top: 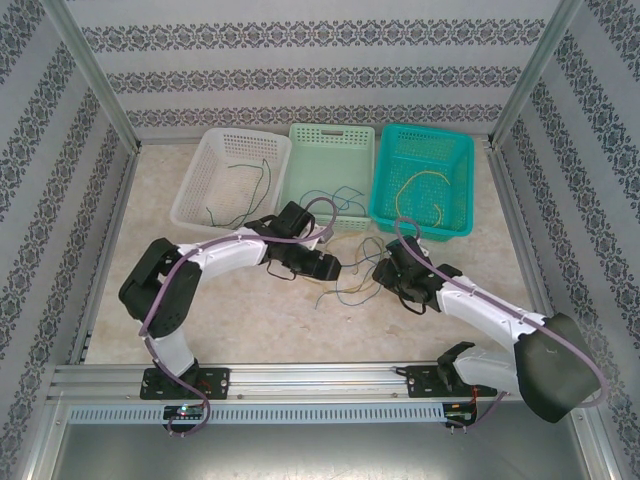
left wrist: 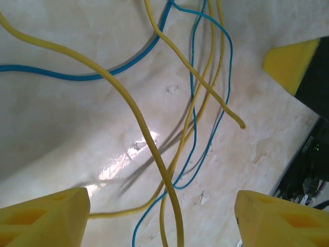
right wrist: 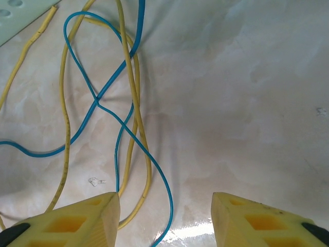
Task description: Untangle the cables
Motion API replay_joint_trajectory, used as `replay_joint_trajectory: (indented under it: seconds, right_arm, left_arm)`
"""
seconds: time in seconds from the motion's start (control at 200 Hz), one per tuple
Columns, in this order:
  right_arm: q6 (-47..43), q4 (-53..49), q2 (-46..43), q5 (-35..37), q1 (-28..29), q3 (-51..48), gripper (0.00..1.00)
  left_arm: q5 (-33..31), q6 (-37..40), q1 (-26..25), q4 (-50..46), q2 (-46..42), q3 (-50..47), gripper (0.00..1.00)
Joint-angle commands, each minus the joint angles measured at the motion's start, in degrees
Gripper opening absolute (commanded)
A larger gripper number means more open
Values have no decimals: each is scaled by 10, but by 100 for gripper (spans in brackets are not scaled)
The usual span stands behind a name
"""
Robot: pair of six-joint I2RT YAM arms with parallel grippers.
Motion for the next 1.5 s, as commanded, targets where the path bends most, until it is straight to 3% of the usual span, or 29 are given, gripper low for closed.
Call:
replay_joint_trajectory:
  seconds: [0.0, 0.2, 0.405, 0.55, 0.844, 1.254, 1.494]
  right_arm:
    - [6, 12, 13, -9, -6, 12, 53]
    - [13, 23, 38, -13, -3, 13, 59]
    - [6, 18, 81, -13, 2, 27, 59]
    - [11, 21, 102, -13, 2, 26, 58]
    - [10, 14, 150, -17, 2, 22, 51]
    - [13, 16, 172, -11, 2, 2, 35]
    - [14, 18, 176, -10, 2, -7, 35]
  left_arm:
    - [13, -9, -8, 18, 17, 27, 72]
    - [15, -10, -8, 26, 24, 29, 57]
    - [16, -13, -8, 34, 25, 29, 18]
    - [4, -8, -7, 41, 2, 24, 0]
    - [-30, 47, -7, -2, -80, 52, 0]
    - [-51, 73, -6, 13, -195, 47, 0]
    - [-123, 94, 1, 36, -296, 20, 0]
